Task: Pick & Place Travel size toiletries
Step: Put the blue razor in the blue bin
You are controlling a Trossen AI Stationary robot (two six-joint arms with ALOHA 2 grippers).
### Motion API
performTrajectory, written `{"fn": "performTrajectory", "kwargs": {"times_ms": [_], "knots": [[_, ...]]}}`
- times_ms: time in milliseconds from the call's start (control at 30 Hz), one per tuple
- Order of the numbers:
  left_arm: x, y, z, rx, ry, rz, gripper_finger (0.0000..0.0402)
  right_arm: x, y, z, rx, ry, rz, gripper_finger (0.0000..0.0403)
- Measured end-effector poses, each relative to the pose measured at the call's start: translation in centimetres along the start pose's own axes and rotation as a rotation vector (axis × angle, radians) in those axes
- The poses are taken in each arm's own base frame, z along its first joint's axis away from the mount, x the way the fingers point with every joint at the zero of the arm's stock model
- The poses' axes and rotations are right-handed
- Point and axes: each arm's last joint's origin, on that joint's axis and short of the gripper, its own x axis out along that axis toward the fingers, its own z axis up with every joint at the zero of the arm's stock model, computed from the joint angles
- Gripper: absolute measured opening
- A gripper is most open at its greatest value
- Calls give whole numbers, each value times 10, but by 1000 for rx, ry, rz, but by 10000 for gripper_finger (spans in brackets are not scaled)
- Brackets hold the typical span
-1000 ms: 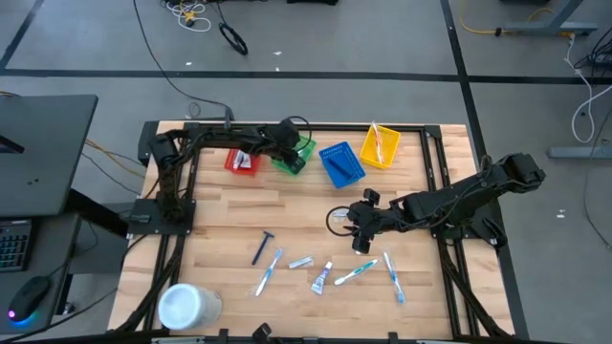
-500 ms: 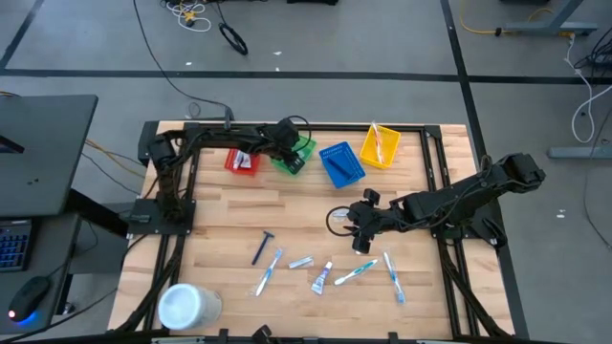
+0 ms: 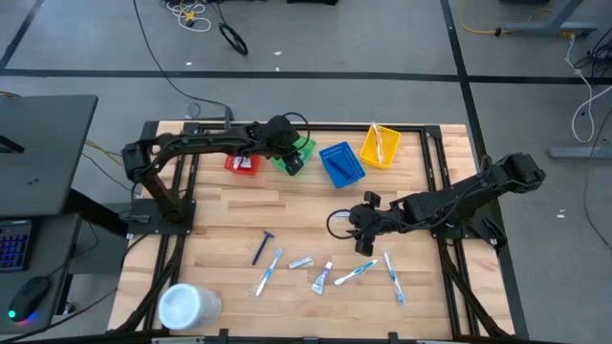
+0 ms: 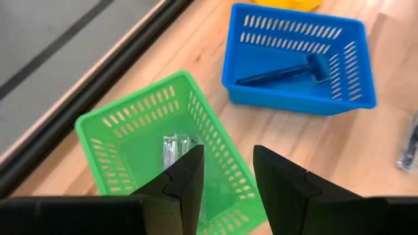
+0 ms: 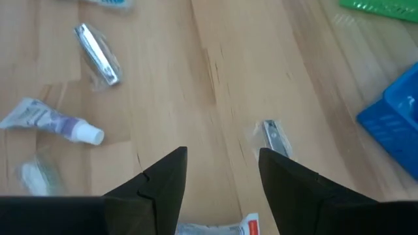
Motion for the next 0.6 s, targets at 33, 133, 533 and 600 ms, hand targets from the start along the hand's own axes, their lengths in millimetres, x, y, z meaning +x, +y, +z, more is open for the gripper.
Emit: {"fn": "performTrajectory", "kwargs": {"times_ms": [33, 133, 533, 600], "knots": [[-5, -3, 0, 8, -1, 4, 139, 0, 0, -1, -8, 10, 3, 202], [-21, -12, 0, 31, -1, 5, 139, 0, 0, -4, -28, 53, 37, 202], [-64, -64, -17, 114, 57, -92, 139, -1, 1, -9, -43, 129, 89, 202], [-68, -76, -22, 130, 72, -114, 139, -1, 0, -11, -46, 141, 85, 202]]}}
